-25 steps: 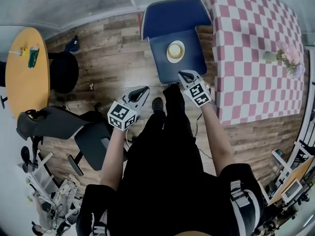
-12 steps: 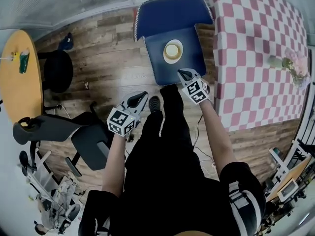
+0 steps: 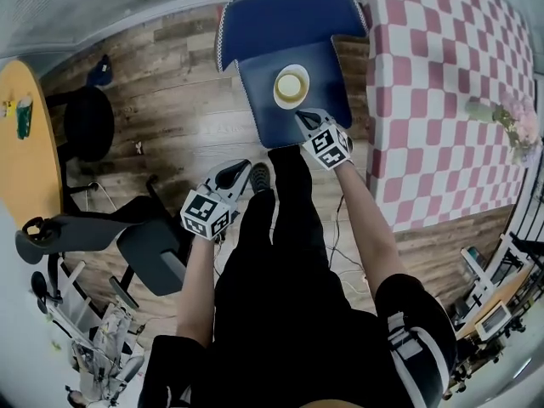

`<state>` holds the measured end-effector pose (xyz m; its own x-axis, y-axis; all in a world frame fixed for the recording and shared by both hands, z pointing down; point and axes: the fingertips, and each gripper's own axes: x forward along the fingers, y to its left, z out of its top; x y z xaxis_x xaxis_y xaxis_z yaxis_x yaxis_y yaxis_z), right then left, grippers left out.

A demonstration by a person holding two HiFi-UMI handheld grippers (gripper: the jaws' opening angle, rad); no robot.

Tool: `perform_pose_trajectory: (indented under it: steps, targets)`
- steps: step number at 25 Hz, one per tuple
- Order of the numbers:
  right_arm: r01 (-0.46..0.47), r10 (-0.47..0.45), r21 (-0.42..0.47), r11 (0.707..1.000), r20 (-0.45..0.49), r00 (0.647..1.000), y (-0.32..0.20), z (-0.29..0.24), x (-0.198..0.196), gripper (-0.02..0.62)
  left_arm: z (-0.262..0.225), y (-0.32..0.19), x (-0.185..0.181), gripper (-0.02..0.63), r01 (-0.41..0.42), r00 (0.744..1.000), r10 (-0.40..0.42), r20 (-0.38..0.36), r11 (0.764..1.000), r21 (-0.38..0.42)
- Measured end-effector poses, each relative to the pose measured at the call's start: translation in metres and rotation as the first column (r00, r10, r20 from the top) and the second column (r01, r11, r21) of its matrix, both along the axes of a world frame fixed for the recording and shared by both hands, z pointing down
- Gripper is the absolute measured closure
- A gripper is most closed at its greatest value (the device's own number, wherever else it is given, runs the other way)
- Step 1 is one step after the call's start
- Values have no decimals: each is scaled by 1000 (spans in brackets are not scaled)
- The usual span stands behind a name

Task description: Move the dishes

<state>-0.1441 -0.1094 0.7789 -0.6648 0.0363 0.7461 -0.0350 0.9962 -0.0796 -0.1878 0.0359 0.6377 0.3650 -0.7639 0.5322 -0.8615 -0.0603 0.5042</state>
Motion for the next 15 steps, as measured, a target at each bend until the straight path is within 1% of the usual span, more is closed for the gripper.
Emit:
perform_pose_trajectory:
  steps: [5, 10, 15]
  targets:
    - [-18, 17, -35, 999, -9, 1000, -4, 23, -8, 571, 15, -9, 1, 575, -13, 1000, 13, -7, 1000, -4]
    - [4, -4, -24, 1000, -28, 1000, -10, 52, -14, 558, 39, -16, 3, 575, -44, 999, 44, -8, 999, -21]
    - [18, -18, -15, 1000, -33, 999, -15, 81, -23, 555, 55, -18, -5, 575, -32, 999, 32, -11, 999, -30]
